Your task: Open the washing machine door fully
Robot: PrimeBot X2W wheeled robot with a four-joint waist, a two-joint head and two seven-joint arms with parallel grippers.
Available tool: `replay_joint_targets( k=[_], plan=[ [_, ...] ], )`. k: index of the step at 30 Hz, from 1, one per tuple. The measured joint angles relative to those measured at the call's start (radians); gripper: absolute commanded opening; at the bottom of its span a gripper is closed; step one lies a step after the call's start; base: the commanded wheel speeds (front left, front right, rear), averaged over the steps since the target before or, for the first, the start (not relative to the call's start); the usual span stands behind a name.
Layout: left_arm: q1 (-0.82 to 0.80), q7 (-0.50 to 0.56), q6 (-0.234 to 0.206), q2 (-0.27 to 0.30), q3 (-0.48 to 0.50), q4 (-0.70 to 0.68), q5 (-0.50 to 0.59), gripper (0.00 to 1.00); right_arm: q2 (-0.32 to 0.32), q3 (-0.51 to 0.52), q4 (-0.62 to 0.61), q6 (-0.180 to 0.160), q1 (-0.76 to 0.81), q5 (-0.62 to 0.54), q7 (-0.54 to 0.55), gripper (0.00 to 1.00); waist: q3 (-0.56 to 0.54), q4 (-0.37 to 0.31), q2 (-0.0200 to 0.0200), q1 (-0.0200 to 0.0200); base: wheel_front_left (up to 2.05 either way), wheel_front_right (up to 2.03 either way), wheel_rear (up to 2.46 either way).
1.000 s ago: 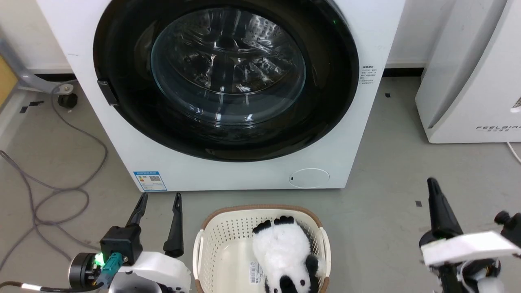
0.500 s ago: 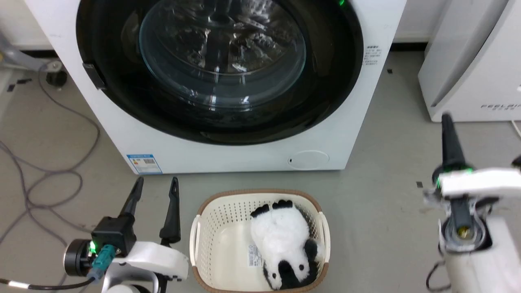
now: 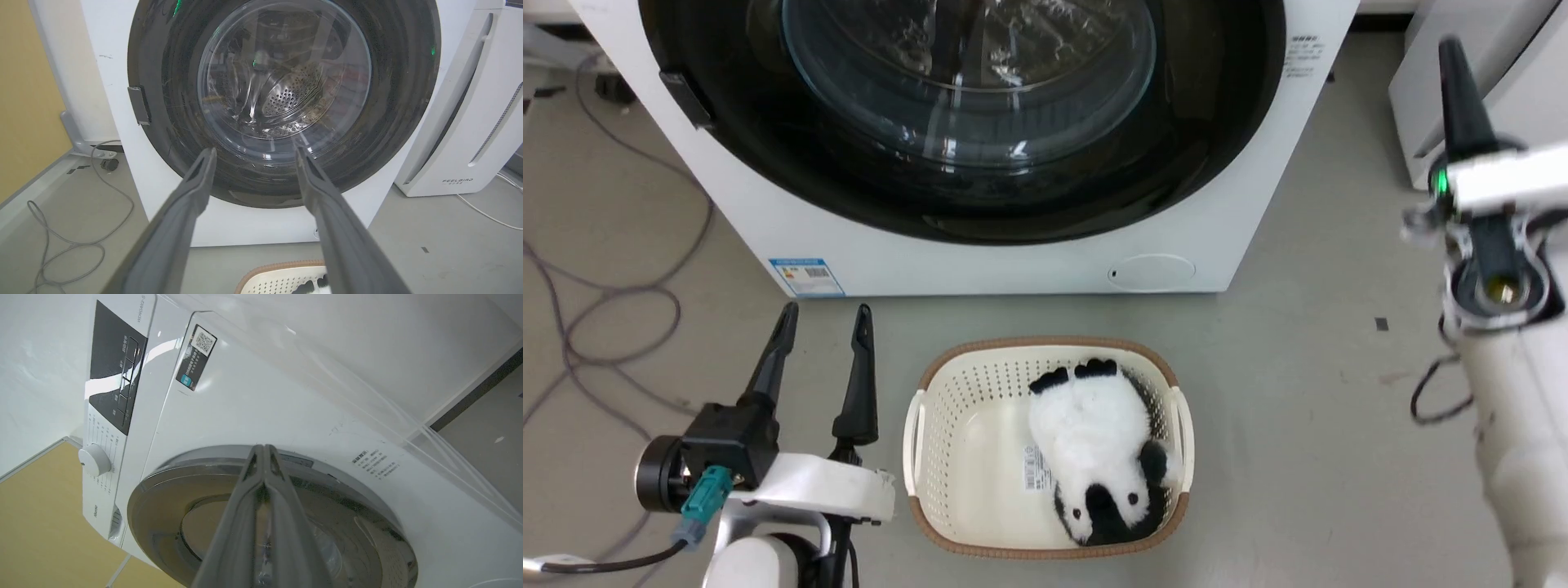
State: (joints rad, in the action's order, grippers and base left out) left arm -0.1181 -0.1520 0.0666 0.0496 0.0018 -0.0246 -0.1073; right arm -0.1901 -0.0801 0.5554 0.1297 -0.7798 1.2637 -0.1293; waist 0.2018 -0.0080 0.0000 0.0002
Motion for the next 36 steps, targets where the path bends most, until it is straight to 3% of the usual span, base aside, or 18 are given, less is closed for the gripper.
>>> replay_joint_targets(
  k=[7,13,25,36],
  plan=[
    [-0.018,-0.014,0.012,0.0,0.002,-0.013,-0.003,1.0,-0.054,-0.133,0.174,0.0,-0.211,0.081,0.072,0.0,0.045,0.005,0.0,0.0,0.0,0.0,0.0],
    [-0.04,-0.027,0.022,0.0,0.006,-0.021,-0.012,1.0,-0.079,-0.284,0.34,0.0,-0.426,0.114,0.199,0.0,0.086,0.006,0.0,0.0,0.0,0.0,0.0],
    [-0.073,-0.053,0.034,0.004,0.006,-0.036,-0.031,1.0,-0.116,-0.477,0.479,0.0,-0.619,0.229,0.346,0.0,0.145,0.004,0.0,0.0,0.0,0.0,0.0],
    [-0.101,-0.076,0.044,0.005,0.007,-0.043,-0.056,1.0,-0.096,-0.654,0.589,0.0,-0.811,0.341,0.483,0.0,0.211,0.007,0.0,0.0,0.0,0.0,0.0]
  ],
)
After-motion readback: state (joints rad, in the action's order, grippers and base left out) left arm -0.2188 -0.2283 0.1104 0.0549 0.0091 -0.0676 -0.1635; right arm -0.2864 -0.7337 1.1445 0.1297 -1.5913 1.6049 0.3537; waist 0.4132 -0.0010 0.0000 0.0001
